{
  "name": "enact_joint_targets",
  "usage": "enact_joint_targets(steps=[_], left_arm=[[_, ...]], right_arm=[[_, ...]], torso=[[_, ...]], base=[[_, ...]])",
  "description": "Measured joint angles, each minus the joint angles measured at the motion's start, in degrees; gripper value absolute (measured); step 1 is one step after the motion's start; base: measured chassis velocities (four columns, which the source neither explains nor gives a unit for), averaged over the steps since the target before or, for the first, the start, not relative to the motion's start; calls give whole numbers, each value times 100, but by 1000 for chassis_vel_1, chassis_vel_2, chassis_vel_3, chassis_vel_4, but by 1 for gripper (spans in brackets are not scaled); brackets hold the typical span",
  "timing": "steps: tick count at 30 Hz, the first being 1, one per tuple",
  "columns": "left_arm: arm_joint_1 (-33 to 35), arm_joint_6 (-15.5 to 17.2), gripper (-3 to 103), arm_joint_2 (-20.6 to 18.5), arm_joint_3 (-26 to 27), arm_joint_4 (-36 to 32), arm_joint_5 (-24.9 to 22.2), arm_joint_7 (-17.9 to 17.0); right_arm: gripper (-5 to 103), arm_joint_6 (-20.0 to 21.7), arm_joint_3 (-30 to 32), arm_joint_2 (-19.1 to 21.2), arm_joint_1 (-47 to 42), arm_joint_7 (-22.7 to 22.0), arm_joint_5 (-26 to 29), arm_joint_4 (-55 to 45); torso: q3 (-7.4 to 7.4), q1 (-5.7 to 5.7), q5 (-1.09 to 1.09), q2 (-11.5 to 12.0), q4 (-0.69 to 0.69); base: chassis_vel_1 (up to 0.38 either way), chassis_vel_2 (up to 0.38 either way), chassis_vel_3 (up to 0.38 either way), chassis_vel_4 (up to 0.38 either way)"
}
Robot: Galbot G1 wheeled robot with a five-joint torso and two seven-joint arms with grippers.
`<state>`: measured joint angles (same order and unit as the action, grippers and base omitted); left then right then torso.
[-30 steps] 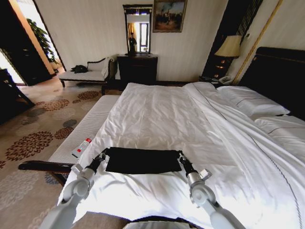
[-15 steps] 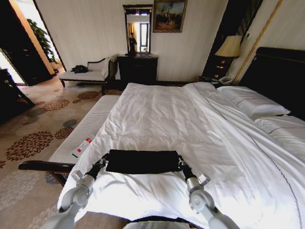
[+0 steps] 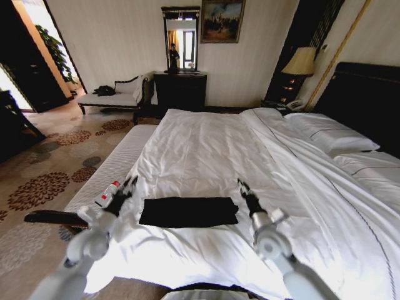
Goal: Fold the clothes on the bed.
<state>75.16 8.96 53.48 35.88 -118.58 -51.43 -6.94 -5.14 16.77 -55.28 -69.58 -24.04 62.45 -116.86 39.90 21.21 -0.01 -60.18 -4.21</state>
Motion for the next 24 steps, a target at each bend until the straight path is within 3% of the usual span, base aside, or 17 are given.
enact_joint_targets(steps=[1, 3, 4, 6, 10, 11, 12, 14, 17, 19, 24], left_arm=[[-102, 156, 59, -60, -71, 26, 126, -164], [-250, 672, 70, -230, -343, 57, 571, -679], [-250, 672, 70, -230, -343, 57, 571, -679], [-194, 906, 82, -358, -527, 35, 922, -848], [33, 1097, 92, -446, -817, -11, 1454, -1018], [99, 1131, 97, -446, -914, -13, 1574, -1059], [181, 1160, 99, -437, -1050, -11, 1730, -1106], [229, 1172, 99, -423, -1161, -2, 1834, -1118], [450, 1403, 100, -446, -1572, -38, 1993, -1260], [723, 1626, 100, -533, -1611, -144, 1986, -1400], [1396, 1836, 100, -741, -1548, -361, 1999, -1628]], right_arm=[[56, 60, -87, 42, 122, -34, 33, 68], [73, 303, -425, 182, 430, -176, 120, 275], [73, 303, -425, 182, 430, -176, 120, 275], [84, 719, -824, 307, 692, -467, 143, 450], [89, 1213, -1438, 401, 982, -826, 30, 713], [98, 1303, -1565, 401, 1019, -898, -5, 753], [100, 1414, -1702, 386, 1041, -1018, -33, 792], [100, 1467, -1754, 369, 1035, -1086, -39, 799], [100, 1650, -1764, 359, 722, -1559, -22, 695], [100, 1731, -1722, 447, 470, -1834, 42, 517], [100, 1906, -1571, 688, -284, -2340, 52, -61]], torso=[[0, 0, 0, 0, 0], [1, 0, 1, 0, 0], [1, 0, 1, 0, 0], [0, 0, 1, 0, 1], [0, 0, 1, 0, 3], [0, -1, 0, 0, 3], [1, 0, 1, 0, 3], [0, 0, 0, 0, 3], [-1, -1, 1, 0, -1], [-1, -1, 1, 0, 0], [-1, -2, 0, 0, 1]], base=[[0, 0, 0, 0], [0, 0, 0, 0], [0, 0, 0, 0], [0, 0, 0, 0], [0, 0, 0, 0], [0, 0, 0, 0], [0, 0, 0, 0], [0, 0, 0, 0], [0, 0, 0, 0], [0, 0, 0, 0], [0, 0, 0, 0]])
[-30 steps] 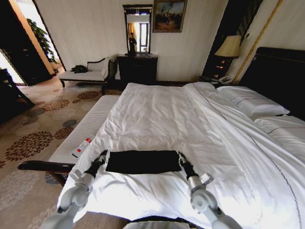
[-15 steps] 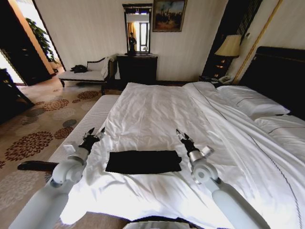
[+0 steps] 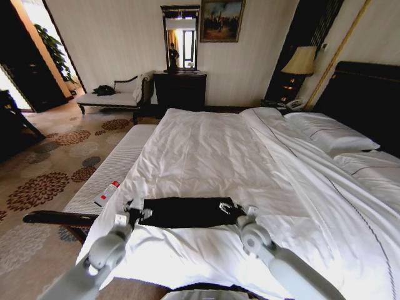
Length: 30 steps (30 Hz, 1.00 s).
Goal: Fold the clothes on the bed.
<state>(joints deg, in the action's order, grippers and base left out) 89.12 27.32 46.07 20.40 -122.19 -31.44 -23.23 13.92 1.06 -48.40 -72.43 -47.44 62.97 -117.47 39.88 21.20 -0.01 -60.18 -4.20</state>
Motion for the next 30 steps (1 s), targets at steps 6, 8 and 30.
enact_joint_targets(steps=[6, 8, 30], left_arm=[[891, -367, 100, -226, 269, -409, 252, -11], [1043, -463, 100, -267, 332, -448, 356, -7], [-481, -655, 100, 1326, 2588, -845, -2748, -232]], right_arm=[[100, 18, 234, 136, -788, -196, -295, -572], [100, 5, 274, 125, -860, -222, -329, -646], [100, -461, 1486, -1135, -346, 642, 505, -116]], torso=[[0, -1, 0, -1, 0], [-1, -2, -1, -1, 0], [1, 0, 2, -1, 2]], base=[[0, 0, 0, 0], [0, 0, 0, 0], [0, 0, 0, 0]])
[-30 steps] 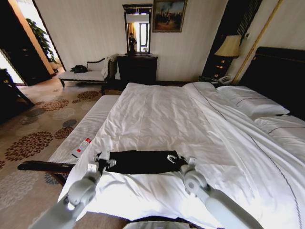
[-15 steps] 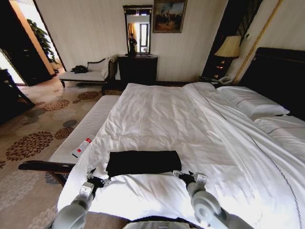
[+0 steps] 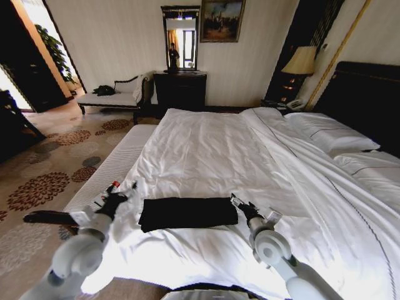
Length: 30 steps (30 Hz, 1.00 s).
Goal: Fold the clothes on the bed.
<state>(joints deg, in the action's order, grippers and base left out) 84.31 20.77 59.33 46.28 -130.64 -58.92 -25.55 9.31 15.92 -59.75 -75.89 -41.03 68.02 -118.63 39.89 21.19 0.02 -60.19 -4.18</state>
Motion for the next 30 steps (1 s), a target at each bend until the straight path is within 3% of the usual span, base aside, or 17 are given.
enact_joint_targets(steps=[1, 6, 9, 14, 18, 25, 30], left_arm=[[0, 0, 100, 0, 0, 0, 0, 0], [-474, 202, 100, -238, 579, -732, -1337, -92], [-513, 280, 100, -303, 710, -1076, -1540, -83], [-384, 379, 100, -122, 421, -1299, -1112, -82], [-293, 385, 100, -11, 253, -1301, -760, -82], [-232, 361, 100, -1, 230, -1237, -522, -79], [-185, 348, 100, 72, 152, -1201, -353, -62]], right_arm=[[100, 0, 0, 0, 0, 0, 0, 0], [100, 34, 423, -282, 13, 605, 411, 465], [100, 34, 510, -279, -69, 950, 422, 666], [100, 70, 435, -179, -72, 1420, 425, 1101], [100, 97, 268, -101, 101, 1536, 417, 1249], [100, 178, 199, 68, 93, 1499, 522, 1176], [100, 198, 339, -33, -266, 1339, 876, 630]], torso=[[0, 0, 0, 0, 0], [0, 1, -4, 0, -4], [0, 1, -4, 0, -2], [0, 0, 0, 0, -3], [0, 1, -2, 0, -2], [0, 1, -2, 0, -1], [0, 0, -1, 0, -3]], base=[[0, 0, 0, 0], [0, 0, 0, 0], [0, 0, 0, 0], [0, 0, 0, 0], [0, 0, 0, 0], [0, 0, 0, 0], [0, 0, 0, 0]])
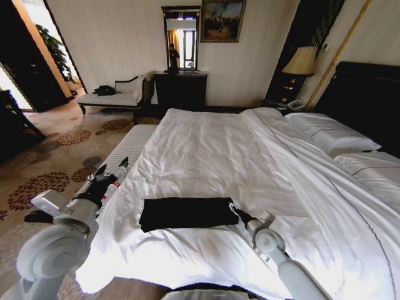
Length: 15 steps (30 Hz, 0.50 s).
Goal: Fold the clothes on the bed.
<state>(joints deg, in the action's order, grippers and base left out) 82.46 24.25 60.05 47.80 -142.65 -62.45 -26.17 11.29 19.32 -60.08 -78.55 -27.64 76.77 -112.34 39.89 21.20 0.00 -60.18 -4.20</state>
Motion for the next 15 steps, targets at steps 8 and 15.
enact_joint_targets(steps=[8, 15], left_arm=[[116, -8, 100, 12, 11, -57, 112, 12], [263, -33, 100, 8, 163, -59, 178, 16]], right_arm=[[100, -58, -97, -254, -121, 10, -252, 184], [94, -145, -178, -494, -166, 4, -180, 167]], torso=[[0, 0, 0, 0, 1], [0, 0, 0, 0, 1]], base=[[0, 0, 0, 0], [0, 0, 0, 0]])
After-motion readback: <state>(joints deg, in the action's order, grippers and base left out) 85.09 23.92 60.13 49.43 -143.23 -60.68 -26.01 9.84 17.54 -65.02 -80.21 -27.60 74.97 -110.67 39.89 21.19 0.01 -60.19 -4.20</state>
